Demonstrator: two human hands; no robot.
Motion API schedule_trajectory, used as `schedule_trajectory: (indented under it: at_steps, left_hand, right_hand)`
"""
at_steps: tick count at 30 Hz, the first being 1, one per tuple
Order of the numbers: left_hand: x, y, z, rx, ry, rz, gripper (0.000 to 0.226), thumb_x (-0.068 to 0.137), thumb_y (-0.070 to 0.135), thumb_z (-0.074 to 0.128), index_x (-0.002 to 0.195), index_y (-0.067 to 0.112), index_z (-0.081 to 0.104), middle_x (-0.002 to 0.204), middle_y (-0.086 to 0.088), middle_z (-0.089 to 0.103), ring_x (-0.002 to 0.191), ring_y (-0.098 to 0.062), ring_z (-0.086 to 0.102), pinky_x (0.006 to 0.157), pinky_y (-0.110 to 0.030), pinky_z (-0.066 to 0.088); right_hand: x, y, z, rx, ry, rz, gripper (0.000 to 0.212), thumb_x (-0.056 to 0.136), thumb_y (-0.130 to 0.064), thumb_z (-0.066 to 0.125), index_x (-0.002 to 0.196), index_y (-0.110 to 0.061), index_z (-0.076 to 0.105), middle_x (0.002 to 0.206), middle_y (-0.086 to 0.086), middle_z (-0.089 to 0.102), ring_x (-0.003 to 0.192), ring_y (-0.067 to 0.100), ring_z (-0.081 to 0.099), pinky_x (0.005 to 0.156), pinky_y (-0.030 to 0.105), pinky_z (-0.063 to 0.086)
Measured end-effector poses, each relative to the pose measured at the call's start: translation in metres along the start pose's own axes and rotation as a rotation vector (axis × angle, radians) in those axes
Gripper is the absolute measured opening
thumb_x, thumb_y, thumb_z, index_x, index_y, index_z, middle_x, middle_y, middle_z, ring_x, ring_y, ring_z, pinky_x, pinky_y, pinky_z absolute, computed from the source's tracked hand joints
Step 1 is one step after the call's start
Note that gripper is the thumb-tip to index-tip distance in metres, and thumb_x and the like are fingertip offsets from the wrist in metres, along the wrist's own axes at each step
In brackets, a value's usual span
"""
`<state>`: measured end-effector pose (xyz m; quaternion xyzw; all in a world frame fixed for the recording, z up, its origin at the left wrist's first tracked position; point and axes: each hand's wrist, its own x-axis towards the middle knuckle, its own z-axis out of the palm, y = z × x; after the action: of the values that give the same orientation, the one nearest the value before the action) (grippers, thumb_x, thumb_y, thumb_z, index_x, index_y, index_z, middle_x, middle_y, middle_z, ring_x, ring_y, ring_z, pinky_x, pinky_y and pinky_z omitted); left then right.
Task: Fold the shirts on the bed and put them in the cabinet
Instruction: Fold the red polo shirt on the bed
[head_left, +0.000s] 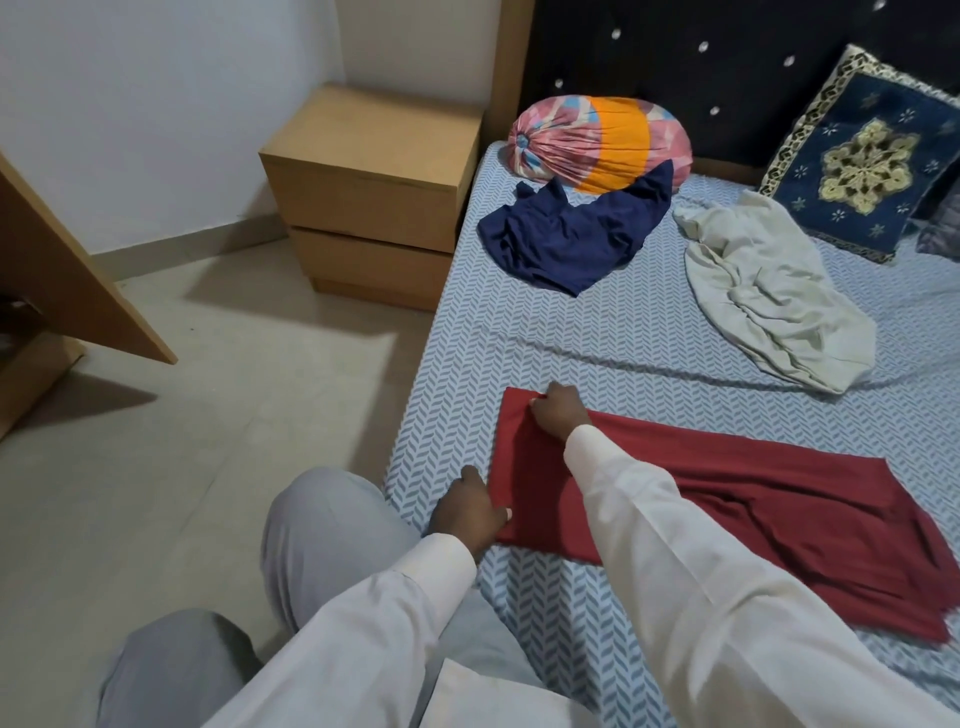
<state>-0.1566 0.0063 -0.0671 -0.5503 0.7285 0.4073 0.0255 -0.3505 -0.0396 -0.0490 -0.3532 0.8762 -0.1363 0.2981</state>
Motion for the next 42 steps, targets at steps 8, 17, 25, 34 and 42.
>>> schedule_trajectory:
  at_steps: [8,17,25,34,42]
  left_hand:
    - [0.008,0.003,-0.002,0.012,-0.078,-0.042,0.049,0.072,0.044,0.071,0.113,0.019,0.065,0.115,-0.007,0.068,0.105,-0.029,0.064,0.083,-0.031,0.051]
    - [0.019,-0.013,0.005,-0.638,-0.238,0.011,0.033,0.079,0.019,0.069,0.110,0.011,0.063,0.098,-0.010,0.070,0.086,-0.026,0.069,0.075,-0.043,0.060]
    - [-0.012,-0.049,-0.135,-0.416,0.378,0.048,0.026,0.081,0.031,0.068,0.077,0.011,0.052,0.077,-0.005,0.066,0.079,-0.031,0.061,0.067,-0.035,0.047]
    - [-0.034,-0.054,-0.157,-0.493,0.288,0.269,0.018,0.061,0.012,0.065,0.074,0.020,0.054,0.061,0.011,0.052,0.055,-0.005,0.044,0.059,-0.025,0.041]
    - [-0.031,0.001,-0.074,-0.034,0.032,0.410,0.063,0.060,0.029,0.070,0.118,0.032,0.045,0.107,0.000,0.046,0.089,-0.013,0.055,0.084,-0.029,0.049]
  right_hand:
    - [-0.043,-0.007,0.021,-0.357,-0.009,-0.155,0.083,0.080,-0.060,0.061,0.141,-0.008,0.041,0.139,0.017,0.045,0.128,0.038,0.043,0.104,0.042,0.038]
    - [-0.059,-0.064,0.034,-0.593,0.007,-0.131,0.070,0.091,-0.025,0.050,0.151,-0.008,0.021,0.135,0.016,0.054,0.121,0.034,0.056,0.093,0.038,0.046]
    - [-0.075,-0.192,0.044,-0.457,0.001,-0.330,0.035,0.091,-0.020,0.050,0.122,-0.010,0.061,0.125,0.012,0.062,0.114,0.032,0.061,0.085,0.032,0.048]
    - [-0.073,-0.186,0.011,-0.062,-0.256,-0.299,0.017,0.082,-0.014,0.065,0.096,-0.005,0.061,0.099,0.014,0.068,0.078,0.023,0.066,0.065,0.029,0.056]
    - [-0.077,0.022,-0.044,0.662,-0.208,-0.183,0.083,0.080,0.017,0.053,0.149,-0.023,0.034,0.110,0.020,0.056,0.070,0.025,0.050,0.050,0.026,0.042]
